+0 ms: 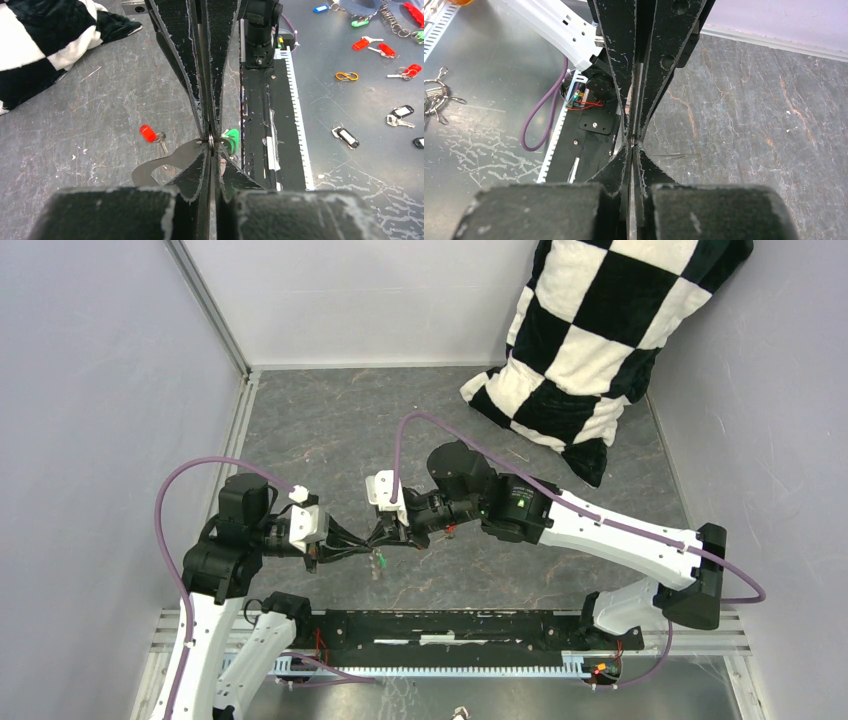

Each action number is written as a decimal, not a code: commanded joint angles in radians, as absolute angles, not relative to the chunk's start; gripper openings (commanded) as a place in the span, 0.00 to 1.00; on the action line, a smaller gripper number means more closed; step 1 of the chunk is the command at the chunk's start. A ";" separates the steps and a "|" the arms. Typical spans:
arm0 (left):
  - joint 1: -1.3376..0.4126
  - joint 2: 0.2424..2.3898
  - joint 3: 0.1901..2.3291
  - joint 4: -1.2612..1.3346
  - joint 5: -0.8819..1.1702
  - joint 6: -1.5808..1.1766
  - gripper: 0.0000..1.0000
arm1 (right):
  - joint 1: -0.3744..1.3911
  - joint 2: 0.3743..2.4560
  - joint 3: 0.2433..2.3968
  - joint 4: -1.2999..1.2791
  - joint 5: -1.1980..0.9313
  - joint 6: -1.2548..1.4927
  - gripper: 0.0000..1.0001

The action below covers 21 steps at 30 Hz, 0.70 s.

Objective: Put the keys on the keyring
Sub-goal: Pick up the keyring from the center of the board.

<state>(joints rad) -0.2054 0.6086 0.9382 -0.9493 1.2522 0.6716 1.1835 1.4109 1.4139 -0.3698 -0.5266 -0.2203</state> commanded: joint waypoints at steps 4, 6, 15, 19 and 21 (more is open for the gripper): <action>-0.211 0.604 0.974 -0.931 1.249 0.669 0.02 | 1.192 1.352 1.359 -0.275 -0.533 -0.158 0.15; -0.210 0.603 0.972 -0.930 1.247 0.669 0.02 | 1.193 1.340 1.341 -0.258 -0.535 -0.150 0.16; -0.210 0.602 0.973 -0.931 1.233 0.669 0.02 | 1.193 1.330 1.332 -0.263 -0.524 -0.137 0.27; -0.210 0.597 0.972 -0.931 1.234 0.680 0.02 | 1.179 1.260 1.282 -0.229 -0.465 -0.104 0.42; -0.210 0.596 0.974 -0.931 1.241 0.689 0.02 | 1.159 1.214 1.221 -0.171 -0.465 -0.055 0.48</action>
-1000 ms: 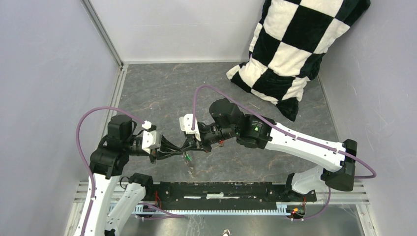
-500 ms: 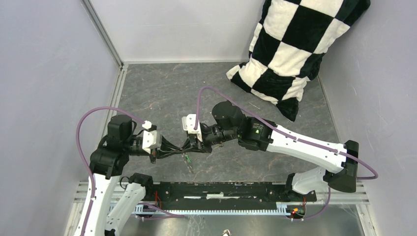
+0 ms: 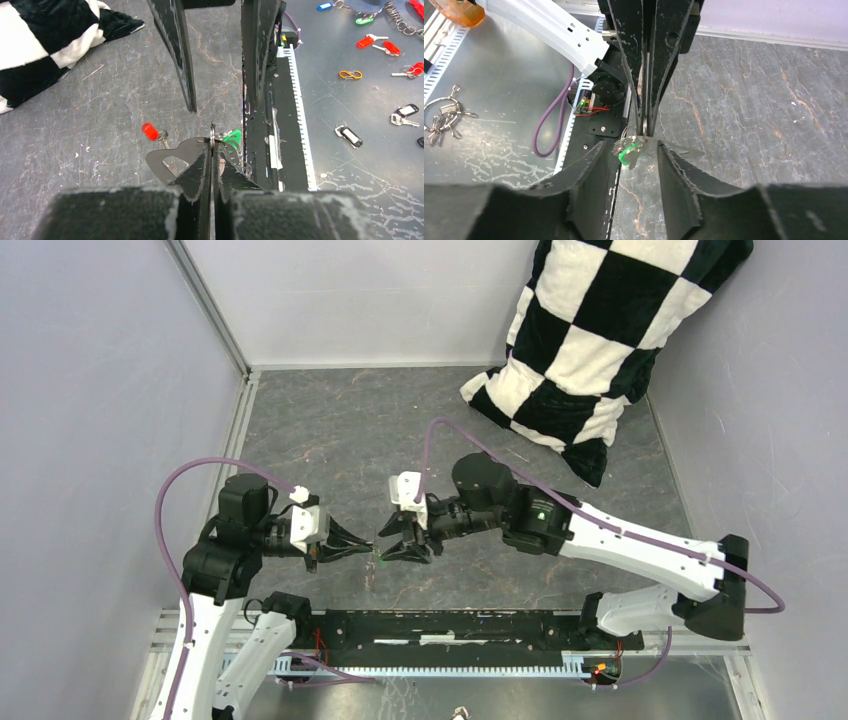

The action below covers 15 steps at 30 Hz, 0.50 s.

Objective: Put the keys on the keyring
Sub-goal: Pick up the keyring from the center of the board.

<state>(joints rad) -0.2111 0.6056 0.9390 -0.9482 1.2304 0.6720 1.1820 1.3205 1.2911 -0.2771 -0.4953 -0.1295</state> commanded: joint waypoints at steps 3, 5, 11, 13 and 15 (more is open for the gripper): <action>-0.210 0.595 0.977 -0.932 1.253 0.700 0.02 | 1.133 1.157 1.115 -0.052 -0.491 0.028 0.56; -0.210 0.596 0.980 -0.931 1.253 0.703 0.02 | 1.127 1.133 1.043 0.036 -0.498 0.084 0.57; -0.210 0.594 0.965 -0.861 1.213 0.619 0.02 | 1.146 1.140 0.941 0.164 -0.394 0.142 0.58; -0.210 0.593 0.962 -0.838 1.210 0.585 0.02 | 1.150 1.154 0.926 0.208 -0.373 0.163 0.57; -0.210 0.588 0.965 -0.839 1.224 0.585 0.02 | 1.150 1.169 0.914 0.255 -0.391 0.182 0.57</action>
